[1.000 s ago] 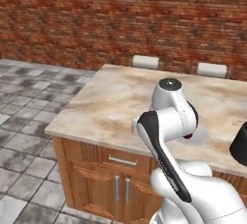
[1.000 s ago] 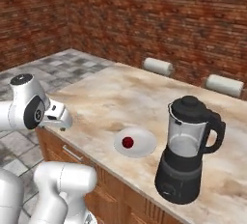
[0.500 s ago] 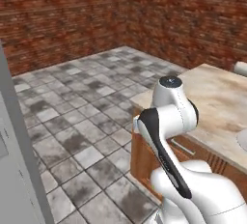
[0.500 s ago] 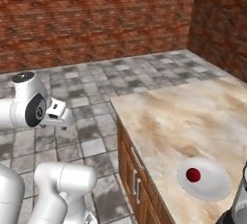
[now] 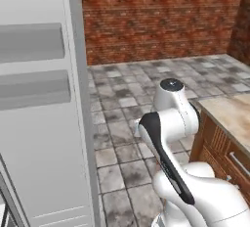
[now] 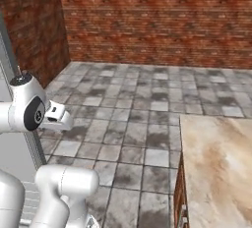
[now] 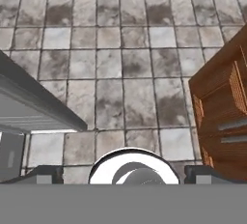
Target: Pick the apple and mango from the fridge and place them on the plate next to the blender to make a fruit smoothie.
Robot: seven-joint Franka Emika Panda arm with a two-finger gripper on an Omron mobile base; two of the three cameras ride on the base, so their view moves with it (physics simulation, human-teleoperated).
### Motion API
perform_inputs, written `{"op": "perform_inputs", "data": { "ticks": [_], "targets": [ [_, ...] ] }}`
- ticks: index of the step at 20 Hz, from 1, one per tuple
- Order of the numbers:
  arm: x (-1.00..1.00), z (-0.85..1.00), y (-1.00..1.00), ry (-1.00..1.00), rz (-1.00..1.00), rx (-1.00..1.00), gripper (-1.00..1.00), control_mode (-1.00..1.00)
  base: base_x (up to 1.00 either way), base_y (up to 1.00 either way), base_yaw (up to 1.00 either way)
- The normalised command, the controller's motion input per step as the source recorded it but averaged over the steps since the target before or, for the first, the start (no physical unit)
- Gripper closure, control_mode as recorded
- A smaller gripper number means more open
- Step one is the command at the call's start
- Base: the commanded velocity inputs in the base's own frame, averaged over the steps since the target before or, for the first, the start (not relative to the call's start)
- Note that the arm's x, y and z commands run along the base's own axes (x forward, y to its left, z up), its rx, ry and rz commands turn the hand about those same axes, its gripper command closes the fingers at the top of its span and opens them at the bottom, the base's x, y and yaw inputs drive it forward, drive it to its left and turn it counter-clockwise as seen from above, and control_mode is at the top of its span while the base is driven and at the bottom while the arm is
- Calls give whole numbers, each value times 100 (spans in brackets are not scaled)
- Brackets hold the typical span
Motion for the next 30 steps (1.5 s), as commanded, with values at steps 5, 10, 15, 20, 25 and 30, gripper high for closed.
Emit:
{"op": "perform_inputs", "data": {
  "ticks": [5, 10, 15, 20, 25, 30],
  "targets": [
    [0, 0, 0, 0, 0, 0, -100, 100, -3, 0, 45],
    [0, 0, 0, 0, 0, 0, -100, 100, -47, -11, 30],
    [0, 0, 0, 0, 0, 0, -100, 100, -4, 21, 65],
    [0, 0, 0, 0, 0, 0, -100, 100, 0, 61, 72],
    [0, 0, 0, 0, 0, 0, -100, 100, 21, 36, 70],
    [0, 0, 0, 0, 0, 0, -100, 100, 28, -42, 71]
  ]
}}
